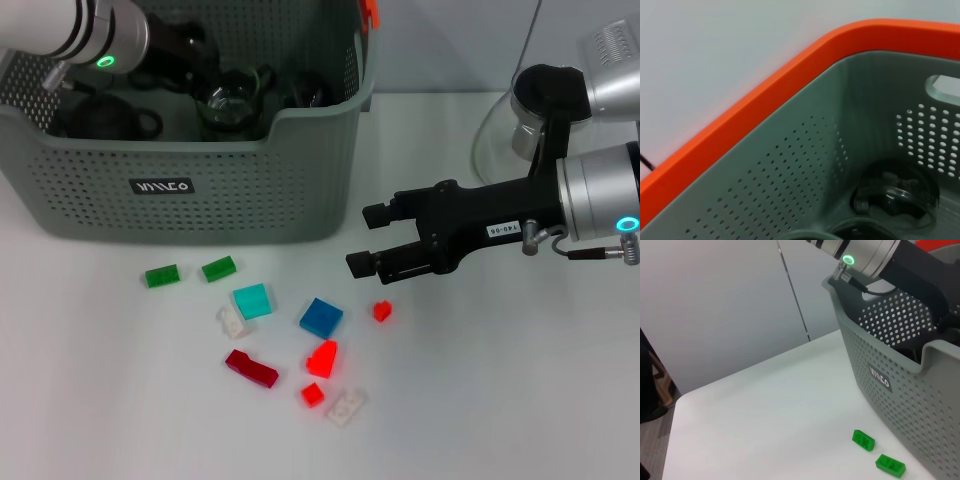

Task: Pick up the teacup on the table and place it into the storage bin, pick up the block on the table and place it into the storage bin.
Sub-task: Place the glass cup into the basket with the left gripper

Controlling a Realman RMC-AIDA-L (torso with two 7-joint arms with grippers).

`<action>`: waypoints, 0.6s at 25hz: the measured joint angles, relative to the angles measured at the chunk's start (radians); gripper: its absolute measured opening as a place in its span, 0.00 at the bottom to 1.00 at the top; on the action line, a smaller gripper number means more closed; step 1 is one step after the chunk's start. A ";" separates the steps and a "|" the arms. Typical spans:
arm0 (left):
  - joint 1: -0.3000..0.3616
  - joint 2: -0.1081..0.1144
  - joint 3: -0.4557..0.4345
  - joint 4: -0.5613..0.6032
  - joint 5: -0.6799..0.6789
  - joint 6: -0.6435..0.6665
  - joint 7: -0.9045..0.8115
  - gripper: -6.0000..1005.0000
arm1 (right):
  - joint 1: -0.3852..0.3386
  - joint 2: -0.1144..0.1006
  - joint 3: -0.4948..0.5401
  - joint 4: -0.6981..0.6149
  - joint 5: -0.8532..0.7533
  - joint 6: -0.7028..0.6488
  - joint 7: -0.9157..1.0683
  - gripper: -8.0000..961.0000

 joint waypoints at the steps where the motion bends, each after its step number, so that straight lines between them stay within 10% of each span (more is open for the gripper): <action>1: 0.002 0.000 -0.001 0.002 0.000 0.000 -0.001 0.05 | 0.000 0.000 0.000 0.000 0.000 -0.001 0.000 0.89; 15: 0.035 0.000 -0.055 0.088 -0.005 0.029 -0.022 0.52 | -0.002 0.000 0.002 0.001 0.000 -0.005 0.000 0.89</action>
